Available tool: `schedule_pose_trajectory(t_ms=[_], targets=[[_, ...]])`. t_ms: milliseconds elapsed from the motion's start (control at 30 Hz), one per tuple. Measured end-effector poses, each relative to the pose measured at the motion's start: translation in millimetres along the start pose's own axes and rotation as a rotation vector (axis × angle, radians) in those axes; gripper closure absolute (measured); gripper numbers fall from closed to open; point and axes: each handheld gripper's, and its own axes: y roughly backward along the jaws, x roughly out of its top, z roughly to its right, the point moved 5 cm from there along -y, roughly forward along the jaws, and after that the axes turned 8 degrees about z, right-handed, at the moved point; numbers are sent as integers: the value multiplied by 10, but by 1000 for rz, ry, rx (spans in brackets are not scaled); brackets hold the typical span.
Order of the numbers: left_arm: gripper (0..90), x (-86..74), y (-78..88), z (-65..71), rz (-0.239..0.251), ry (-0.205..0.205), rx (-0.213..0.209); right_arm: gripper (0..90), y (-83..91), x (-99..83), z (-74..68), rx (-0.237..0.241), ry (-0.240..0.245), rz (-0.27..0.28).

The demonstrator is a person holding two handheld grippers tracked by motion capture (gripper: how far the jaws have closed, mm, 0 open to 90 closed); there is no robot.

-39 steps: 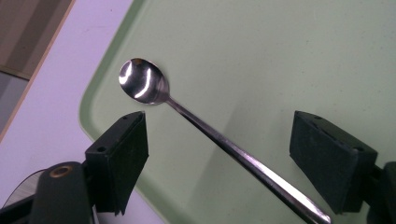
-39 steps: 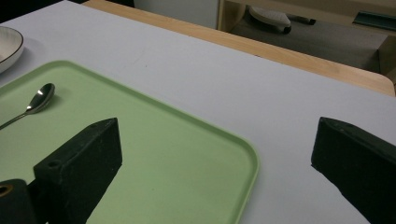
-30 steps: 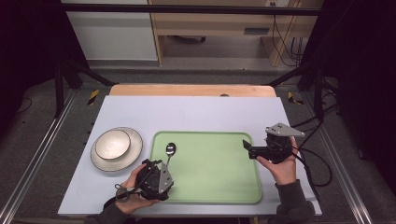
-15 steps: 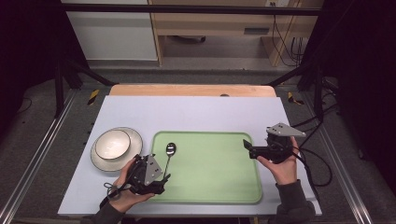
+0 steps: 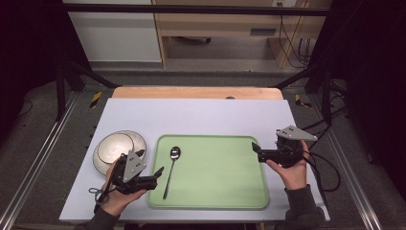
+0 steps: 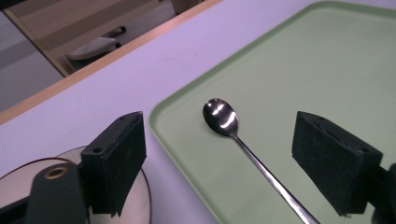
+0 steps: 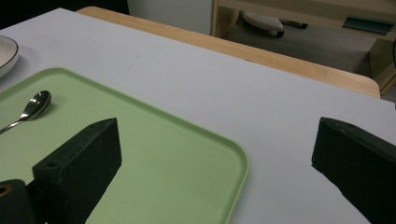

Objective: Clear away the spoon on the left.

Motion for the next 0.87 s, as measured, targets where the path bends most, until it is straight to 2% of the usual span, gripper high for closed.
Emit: schedule_pose_trajectory(t_ms=[167,267,367,567,700,867], targets=[[168,-5,56,-112,18,36,31,17,7,-4,19,-5,1,-3],[161,-6,78,-179,35,42,51,17,14,-1,30,-7,2,0],[159,-14,118,-242,44,83,66,15,30,7,37,-8,-7,3],[151,-33,199,-383,69,130,98,16,48,3,67,-16,-21,7],[150,-58,240,-489,88,182,110,16,37,-4,74,-17,-15,3],[150,-110,277,-594,97,220,132,16,40,-14,88,-32,-9,-5]])
